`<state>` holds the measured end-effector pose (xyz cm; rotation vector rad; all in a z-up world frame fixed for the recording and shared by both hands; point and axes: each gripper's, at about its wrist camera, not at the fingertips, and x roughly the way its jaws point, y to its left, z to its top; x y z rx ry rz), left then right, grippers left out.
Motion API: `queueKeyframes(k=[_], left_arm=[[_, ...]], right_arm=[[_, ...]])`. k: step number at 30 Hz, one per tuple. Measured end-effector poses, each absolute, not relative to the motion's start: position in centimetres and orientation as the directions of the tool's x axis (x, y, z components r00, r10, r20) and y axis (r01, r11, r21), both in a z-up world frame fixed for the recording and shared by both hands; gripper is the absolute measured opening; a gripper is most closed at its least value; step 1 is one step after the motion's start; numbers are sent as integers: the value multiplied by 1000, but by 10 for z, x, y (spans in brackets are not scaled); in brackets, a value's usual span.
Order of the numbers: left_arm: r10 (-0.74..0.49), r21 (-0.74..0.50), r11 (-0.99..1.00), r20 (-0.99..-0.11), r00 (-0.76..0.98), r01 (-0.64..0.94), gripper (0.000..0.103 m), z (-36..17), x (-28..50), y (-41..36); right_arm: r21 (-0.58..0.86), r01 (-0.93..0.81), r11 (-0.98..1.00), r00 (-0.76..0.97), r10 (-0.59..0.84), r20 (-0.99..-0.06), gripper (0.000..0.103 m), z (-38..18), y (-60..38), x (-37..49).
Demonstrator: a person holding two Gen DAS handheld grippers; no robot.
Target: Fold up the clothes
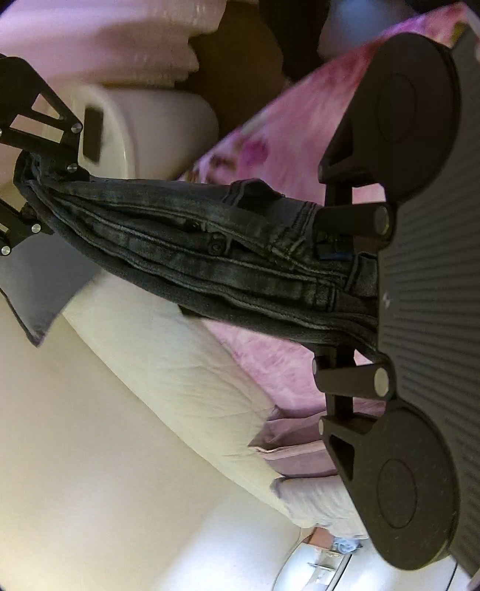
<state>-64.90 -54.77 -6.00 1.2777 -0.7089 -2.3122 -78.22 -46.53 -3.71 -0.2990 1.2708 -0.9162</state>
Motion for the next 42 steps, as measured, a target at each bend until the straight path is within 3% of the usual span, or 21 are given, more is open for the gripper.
queueKeyframes(k=[8, 11, 13, 17, 19, 23, 25, 32, 38, 42], left_arm=[[-683, 684, -708, -601, -415, 175, 33, -89, -787, -691], [-718, 725, -666, -559, -414, 177, 34, -135, -811, -717], [-710, 727, -671, -571, -413, 147, 39, -196, -819, -727], [-577, 603, -798, -755, -311, 15, 41, -328, -835, -733], [-605, 642, -766, -731, -317, -20, 45, -355, -833, -719], [-647, 684, -729, -674, -357, 28, 47, -351, -818, -709], [-648, 692, -722, -672, -357, 8, 54, -346, -811, -707], [-602, 629, -776, -719, -346, 44, 38, -342, -805, -718], [-601, 641, -767, -718, -351, 3, 41, -356, -806, -712], [-597, 630, -776, -727, -339, 15, 45, -347, -800, -711]], right_arm=[[-700, 394, 595, 72, -780, -622, 22, -70, -640, -918], [-752, 372, 544, 82, -827, -557, 23, -105, -676, -947], [-767, 365, 528, 81, -839, -539, 24, -149, -688, -958], [-675, 319, 665, 67, -726, -684, 26, -271, -697, -964], [-614, 280, 738, 49, -649, -759, 28, -317, -693, -961], [-653, 294, 698, 52, -693, -719, 34, -322, -676, -972], [-659, 287, 695, 43, -696, -716, 35, -318, -671, -977], [-629, 343, 698, 11, -673, -740, 27, -307, -664, -980], [-618, 356, 701, -18, -656, -755, 27, -314, -651, -975], [-605, 387, 696, -16, -651, -759, 35, -312, -644, -975]])
